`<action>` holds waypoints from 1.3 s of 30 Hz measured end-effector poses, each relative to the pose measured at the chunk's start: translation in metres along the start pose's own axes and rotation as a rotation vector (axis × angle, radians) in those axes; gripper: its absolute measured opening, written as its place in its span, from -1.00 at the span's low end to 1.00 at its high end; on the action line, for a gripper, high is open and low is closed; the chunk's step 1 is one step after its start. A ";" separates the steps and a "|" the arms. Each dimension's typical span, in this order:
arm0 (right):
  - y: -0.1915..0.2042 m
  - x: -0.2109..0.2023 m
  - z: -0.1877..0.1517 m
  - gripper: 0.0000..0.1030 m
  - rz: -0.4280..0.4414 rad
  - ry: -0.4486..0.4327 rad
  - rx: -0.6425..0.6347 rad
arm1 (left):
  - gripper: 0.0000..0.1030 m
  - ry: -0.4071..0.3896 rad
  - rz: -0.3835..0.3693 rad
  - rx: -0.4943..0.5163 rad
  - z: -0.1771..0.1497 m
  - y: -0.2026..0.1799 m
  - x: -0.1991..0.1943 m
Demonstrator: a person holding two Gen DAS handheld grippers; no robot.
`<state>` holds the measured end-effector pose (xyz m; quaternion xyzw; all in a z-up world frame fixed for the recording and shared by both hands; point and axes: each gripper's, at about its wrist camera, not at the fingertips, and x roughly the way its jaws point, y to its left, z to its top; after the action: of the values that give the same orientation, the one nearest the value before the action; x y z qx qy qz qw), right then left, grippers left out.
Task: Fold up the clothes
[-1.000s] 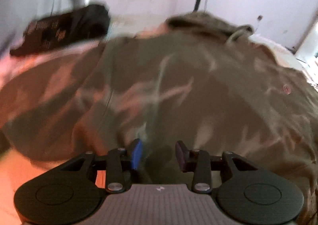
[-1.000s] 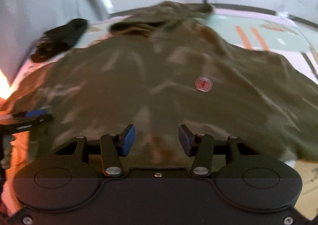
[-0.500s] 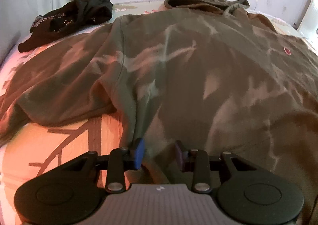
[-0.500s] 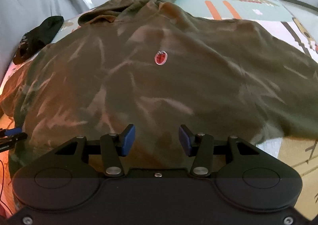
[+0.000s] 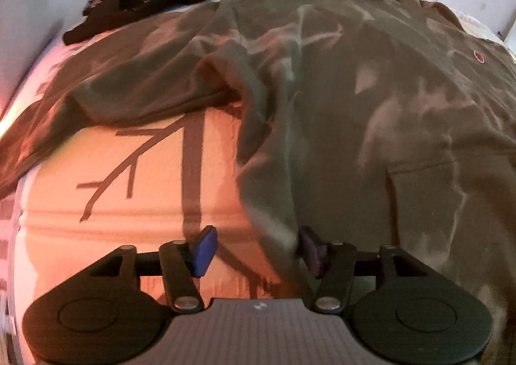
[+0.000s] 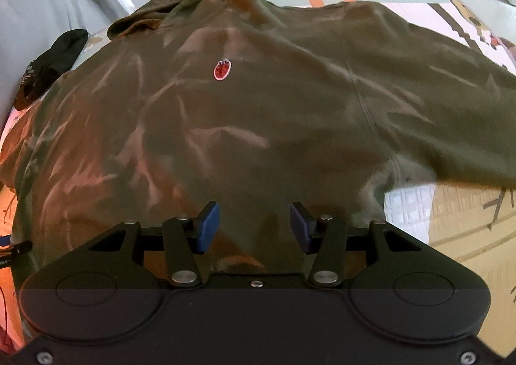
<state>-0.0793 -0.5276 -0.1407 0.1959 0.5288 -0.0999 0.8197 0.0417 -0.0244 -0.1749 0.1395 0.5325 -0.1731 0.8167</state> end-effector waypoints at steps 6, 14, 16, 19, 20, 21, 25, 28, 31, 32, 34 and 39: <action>-0.015 -0.003 -0.020 -0.10 0.003 0.000 0.024 | 0.19 0.012 0.036 0.033 -0.019 -0.002 -0.011; -0.055 -0.021 -0.057 -0.10 -0.015 -0.006 0.082 | 0.32 0.052 0.090 0.064 -0.031 -0.003 -0.020; -0.066 -0.031 -0.066 -0.10 0.003 -0.011 0.087 | 0.35 0.055 0.109 0.071 -0.035 -0.004 -0.024; -0.079 -0.045 -0.083 -0.10 0.013 -0.008 0.077 | 0.33 0.045 0.109 0.043 -0.040 -0.004 -0.033; -0.083 -0.049 -0.090 -0.10 0.014 -0.004 0.070 | 0.33 0.035 0.096 0.034 -0.041 -0.003 -0.038; -0.085 -0.053 -0.096 -0.10 0.008 0.000 0.057 | 0.33 0.026 0.082 0.026 -0.042 -0.003 -0.043; -0.091 -0.066 -0.123 -0.10 0.002 0.030 -0.004 | 0.43 0.023 0.030 0.066 -0.047 -0.014 -0.053; -0.089 -0.072 -0.143 -0.10 -0.008 0.062 -0.059 | 0.45 0.049 -0.008 0.115 -0.055 -0.027 -0.052; -0.085 -0.072 -0.159 -0.09 0.029 0.095 -0.090 | 0.44 0.079 -0.035 0.155 -0.064 -0.038 -0.046; -0.083 -0.070 -0.163 -0.09 0.030 0.106 -0.102 | 0.44 0.087 -0.055 0.161 -0.067 -0.040 -0.044; -0.078 -0.066 -0.172 -0.09 0.022 0.123 -0.132 | 0.43 0.094 -0.079 0.175 -0.071 -0.044 -0.041; -0.065 -0.054 -0.188 -0.68 -0.002 0.139 -0.211 | 0.21 0.085 -0.077 0.219 -0.082 -0.053 -0.042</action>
<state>-0.2818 -0.5089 -0.1743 0.1143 0.5923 -0.0308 0.7970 -0.0643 -0.0325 -0.1713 0.2147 0.5493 -0.2554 0.7661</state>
